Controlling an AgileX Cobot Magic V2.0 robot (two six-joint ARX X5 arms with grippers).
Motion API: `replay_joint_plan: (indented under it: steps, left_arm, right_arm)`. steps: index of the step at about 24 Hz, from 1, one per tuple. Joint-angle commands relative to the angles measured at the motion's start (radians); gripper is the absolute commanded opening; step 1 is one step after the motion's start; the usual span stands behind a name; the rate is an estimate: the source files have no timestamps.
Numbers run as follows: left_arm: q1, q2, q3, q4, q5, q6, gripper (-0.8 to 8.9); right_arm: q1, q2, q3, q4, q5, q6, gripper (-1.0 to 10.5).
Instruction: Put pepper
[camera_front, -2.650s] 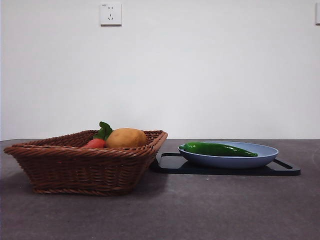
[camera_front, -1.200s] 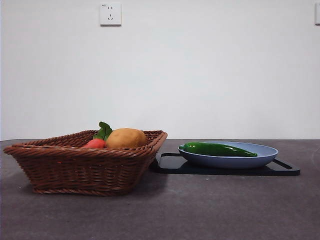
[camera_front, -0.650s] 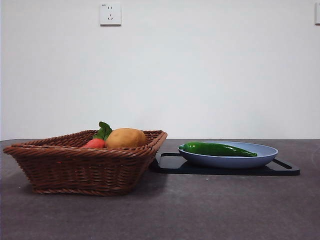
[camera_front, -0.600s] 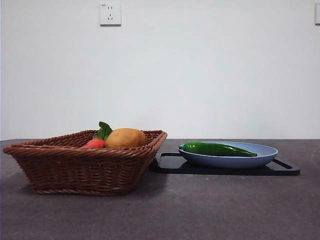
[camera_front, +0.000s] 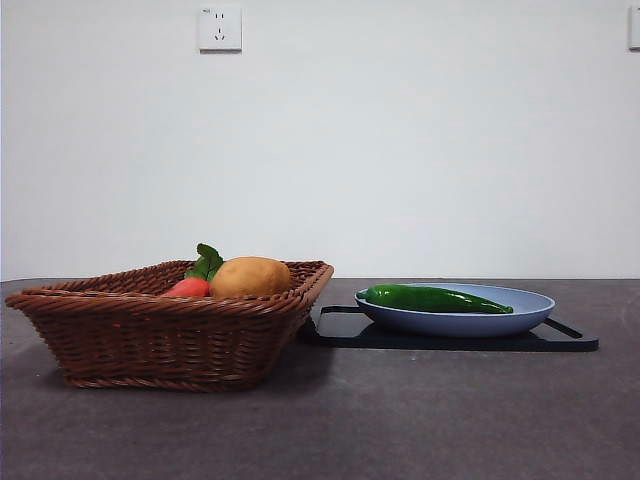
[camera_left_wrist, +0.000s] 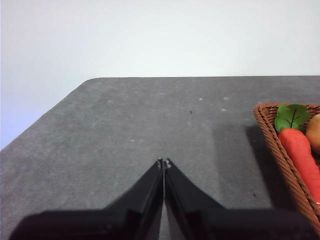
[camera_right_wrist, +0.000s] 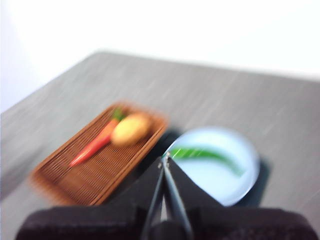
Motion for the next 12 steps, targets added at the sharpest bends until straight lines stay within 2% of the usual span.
replay_joint_plan:
  steps: [1,4,12]
  left_arm:
    - [0.003,-0.003,-0.01,0.008,0.001,-0.006,0.08]
    - [0.003,-0.003,-0.01,0.008,0.001,-0.006,0.08]
    - [0.003,-0.003,-0.01,0.008,0.001,-0.006,0.08]
  right_arm:
    - [-0.023,-0.099,-0.175,0.195,0.04,0.003,0.0]
    - [-0.034,-0.241,-0.407,0.373,0.116,0.007,0.0]
    - [-0.035,-0.459,-0.755,0.569,0.188,0.05,0.0]
